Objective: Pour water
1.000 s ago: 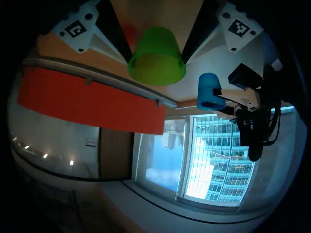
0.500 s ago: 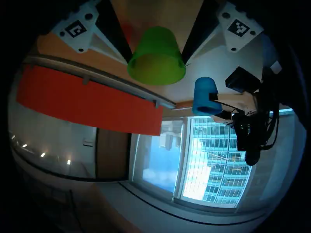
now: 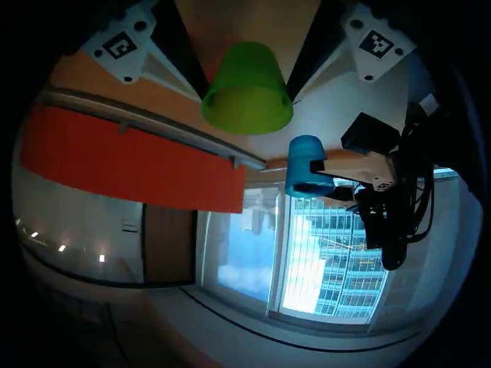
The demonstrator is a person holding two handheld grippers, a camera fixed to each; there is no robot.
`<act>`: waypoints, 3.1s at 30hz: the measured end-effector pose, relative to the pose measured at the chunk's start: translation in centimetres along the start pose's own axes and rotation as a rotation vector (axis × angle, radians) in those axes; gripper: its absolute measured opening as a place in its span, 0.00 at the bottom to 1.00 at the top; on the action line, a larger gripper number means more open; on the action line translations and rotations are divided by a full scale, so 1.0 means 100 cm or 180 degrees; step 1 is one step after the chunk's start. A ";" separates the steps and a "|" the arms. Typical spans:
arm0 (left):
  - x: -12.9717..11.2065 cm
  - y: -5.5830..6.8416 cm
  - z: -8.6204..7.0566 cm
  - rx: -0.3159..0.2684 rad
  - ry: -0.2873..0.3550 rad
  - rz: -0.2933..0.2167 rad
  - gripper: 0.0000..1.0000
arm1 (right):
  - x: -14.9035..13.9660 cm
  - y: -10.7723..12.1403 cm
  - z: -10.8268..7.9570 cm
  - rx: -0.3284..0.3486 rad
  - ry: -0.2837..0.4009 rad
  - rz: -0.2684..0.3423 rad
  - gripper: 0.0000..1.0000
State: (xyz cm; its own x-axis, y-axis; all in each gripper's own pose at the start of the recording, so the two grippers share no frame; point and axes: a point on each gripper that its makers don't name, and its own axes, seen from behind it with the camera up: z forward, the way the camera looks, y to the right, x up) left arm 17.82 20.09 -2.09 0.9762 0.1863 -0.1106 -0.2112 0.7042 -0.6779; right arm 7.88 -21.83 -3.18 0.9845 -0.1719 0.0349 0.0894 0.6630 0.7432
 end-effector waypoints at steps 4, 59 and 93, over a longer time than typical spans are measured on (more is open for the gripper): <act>0.008 -0.005 0.000 0.0049 0.0013 0.0127 0.86 | 0.001 -0.006 0.005 0.0049 0.0016 0.0022 0.89; 0.065 -0.017 0.008 0.0346 -0.0018 0.1925 0.86 | 0.000 -0.063 0.049 0.0590 0.0089 0.0054 0.89; 0.064 -0.018 0.017 0.0348 -0.0032 0.2605 0.86 | 0.008 -0.065 0.065 0.0663 0.0083 -0.0018 0.89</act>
State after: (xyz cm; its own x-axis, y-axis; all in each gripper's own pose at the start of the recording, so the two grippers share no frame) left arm 24.37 21.23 -0.35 0.5112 0.6750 -0.5319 -0.8594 0.4057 -0.3111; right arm 7.13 -31.02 -3.62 0.9879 -0.1544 0.0150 0.0645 0.4967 0.8655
